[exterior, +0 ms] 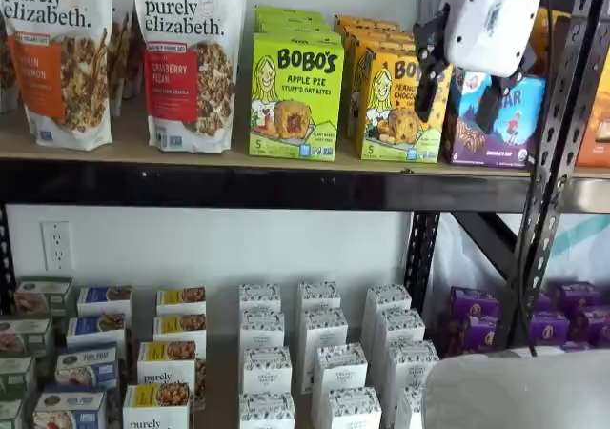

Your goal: Pick the green box on the top shelf, the fourth from the left

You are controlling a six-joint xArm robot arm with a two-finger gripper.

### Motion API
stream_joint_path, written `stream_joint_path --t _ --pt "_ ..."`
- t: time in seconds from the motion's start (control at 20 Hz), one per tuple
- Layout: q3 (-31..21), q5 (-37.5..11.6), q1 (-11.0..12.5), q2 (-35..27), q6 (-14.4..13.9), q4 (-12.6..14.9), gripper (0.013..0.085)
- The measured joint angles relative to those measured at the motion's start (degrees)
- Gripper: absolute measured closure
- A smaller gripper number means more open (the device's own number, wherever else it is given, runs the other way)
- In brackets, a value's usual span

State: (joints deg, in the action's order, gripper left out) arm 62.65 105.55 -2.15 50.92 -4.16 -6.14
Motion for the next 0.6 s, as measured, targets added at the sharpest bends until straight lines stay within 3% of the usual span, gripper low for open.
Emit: stream_joint_path --t 0.6 --pt "0.8 -10.4 -5.9 -4.5 -4.4 2.7 0.013"
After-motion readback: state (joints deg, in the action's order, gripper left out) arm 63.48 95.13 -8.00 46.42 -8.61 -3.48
